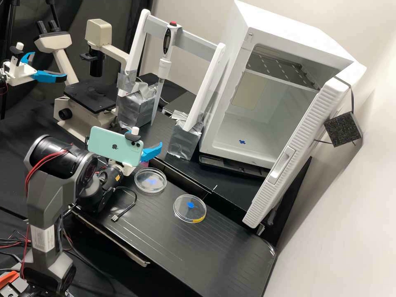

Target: Open the bottle

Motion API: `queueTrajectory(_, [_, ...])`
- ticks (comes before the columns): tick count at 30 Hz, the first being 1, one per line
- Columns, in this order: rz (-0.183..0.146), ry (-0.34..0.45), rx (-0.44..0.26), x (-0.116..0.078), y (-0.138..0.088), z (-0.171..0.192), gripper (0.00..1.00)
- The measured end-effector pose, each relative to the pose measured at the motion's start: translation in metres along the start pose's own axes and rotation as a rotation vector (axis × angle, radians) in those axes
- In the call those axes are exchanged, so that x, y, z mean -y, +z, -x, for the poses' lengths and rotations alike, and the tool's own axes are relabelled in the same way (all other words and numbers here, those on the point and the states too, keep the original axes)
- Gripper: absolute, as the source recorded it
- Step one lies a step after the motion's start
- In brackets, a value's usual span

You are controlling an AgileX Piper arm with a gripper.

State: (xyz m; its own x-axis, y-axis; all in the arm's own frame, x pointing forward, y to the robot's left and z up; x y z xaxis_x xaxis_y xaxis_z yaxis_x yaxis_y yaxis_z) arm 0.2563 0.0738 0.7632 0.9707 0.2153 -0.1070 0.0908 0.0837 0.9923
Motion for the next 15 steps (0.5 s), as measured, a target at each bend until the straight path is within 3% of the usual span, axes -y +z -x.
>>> queueTrajectory(15, [0.004,-0.011,-0.013,0.0043,-0.0002,0.0024,0.0])
